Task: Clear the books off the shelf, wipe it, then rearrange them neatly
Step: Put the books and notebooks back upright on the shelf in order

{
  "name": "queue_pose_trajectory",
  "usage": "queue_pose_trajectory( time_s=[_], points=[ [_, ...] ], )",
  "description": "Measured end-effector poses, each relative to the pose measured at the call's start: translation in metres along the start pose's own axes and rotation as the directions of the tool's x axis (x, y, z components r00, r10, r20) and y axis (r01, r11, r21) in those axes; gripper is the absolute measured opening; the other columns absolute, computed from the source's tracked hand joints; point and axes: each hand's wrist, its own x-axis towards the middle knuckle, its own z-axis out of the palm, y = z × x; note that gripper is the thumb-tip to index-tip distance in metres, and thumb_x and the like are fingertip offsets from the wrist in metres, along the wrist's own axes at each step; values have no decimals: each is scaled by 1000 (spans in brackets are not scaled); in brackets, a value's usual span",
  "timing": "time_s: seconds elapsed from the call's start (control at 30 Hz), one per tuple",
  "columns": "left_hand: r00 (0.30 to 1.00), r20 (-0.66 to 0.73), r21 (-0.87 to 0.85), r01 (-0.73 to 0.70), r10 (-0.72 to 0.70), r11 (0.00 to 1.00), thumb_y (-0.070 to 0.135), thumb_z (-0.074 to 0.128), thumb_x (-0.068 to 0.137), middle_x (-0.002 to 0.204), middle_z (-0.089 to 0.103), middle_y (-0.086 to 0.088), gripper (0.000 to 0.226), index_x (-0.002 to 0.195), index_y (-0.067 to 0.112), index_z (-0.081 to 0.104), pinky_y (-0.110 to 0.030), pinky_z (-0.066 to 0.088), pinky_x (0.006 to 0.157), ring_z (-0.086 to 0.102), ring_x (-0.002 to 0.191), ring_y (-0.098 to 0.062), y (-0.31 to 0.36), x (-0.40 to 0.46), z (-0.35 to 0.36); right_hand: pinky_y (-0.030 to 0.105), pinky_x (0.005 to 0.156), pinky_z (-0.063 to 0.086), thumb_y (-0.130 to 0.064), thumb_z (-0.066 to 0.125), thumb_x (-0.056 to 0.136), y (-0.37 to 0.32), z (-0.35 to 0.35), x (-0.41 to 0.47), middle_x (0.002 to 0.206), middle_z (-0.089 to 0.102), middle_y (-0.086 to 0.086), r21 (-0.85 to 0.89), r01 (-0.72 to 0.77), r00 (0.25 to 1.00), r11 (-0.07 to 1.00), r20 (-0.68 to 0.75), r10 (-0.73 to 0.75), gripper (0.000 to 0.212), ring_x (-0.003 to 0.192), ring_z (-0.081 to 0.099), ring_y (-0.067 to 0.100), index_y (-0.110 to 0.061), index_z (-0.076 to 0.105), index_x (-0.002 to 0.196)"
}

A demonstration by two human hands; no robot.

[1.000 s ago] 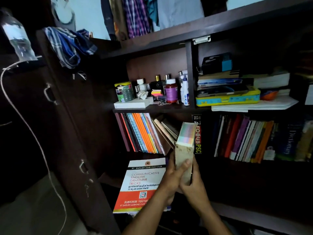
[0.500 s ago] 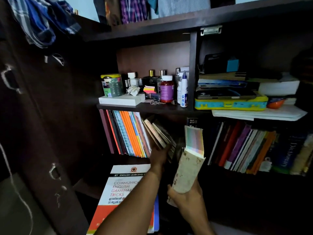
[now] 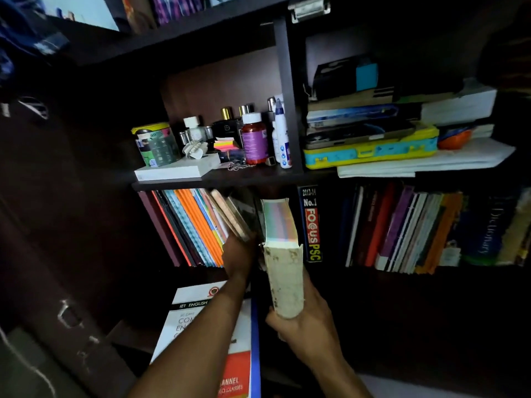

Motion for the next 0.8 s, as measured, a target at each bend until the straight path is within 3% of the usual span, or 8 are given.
queue_pose_trajectory(
  time_s=[0.13,0.27,0.4,0.5,0.6,0.7,0.8],
  points=[
    [999,-43,4,-10,11,1000,29,68,94,120,67,-26,41,125,4,61,-41,49,87,63,112,-43,-2,-5,3,40,73,62,-33,74,60,6,-5,1,105,69,-10,61,-26,993,998,-113,32,92,89,71,14,-57,40,142],
    [986,-108,-3,-129,128,992,51,67,85,117,71,-19,60,130,11,60,-45,54,88,66,108,-40,-22,1,16,34,64,62,-32,76,58,11,-9,5,90,70,-7,140,-84,963,987,-244,116,75,75,71,12,-45,53,128],
    [982,-130,-3,-141,139,990,38,74,88,115,71,-20,55,132,8,59,-46,54,88,66,107,-39,-28,5,20,26,60,58,-23,79,61,15,-10,8,91,71,-5,125,-91,948,988,-294,125,74,70,69,8,-42,55,129],
    [983,-122,-56,-143,136,988,39,75,87,118,72,-18,55,131,11,60,-46,54,91,67,110,-38,-28,6,17,15,55,51,-12,84,62,13,-7,10,85,71,-13,74,-99,960,992,-255,115,68,70,68,0,-35,61,122],
    [989,-76,-83,-130,124,988,37,75,87,123,71,-15,56,137,17,58,-43,53,93,65,114,-37,-26,7,13,8,59,48,-11,83,63,10,-2,12,91,69,-28,30,-66,978,997,-195,71,75,79,66,-9,-40,60,128],
    [990,-53,-94,-134,130,986,29,69,93,125,69,-17,47,136,16,57,-39,49,89,64,115,-39,-25,7,12,4,68,46,-15,81,63,6,2,19,107,69,-22,-8,-21,988,1000,-152,19,85,93,61,-15,-42,53,139],
    [989,-73,-119,-135,127,984,23,67,94,120,70,-18,39,131,12,61,-34,45,83,65,112,-38,-25,4,13,16,88,53,-30,78,61,6,11,35,132,62,-15,-57,14,988,998,-156,-23,93,112,59,-6,-39,45,147]
  ],
)
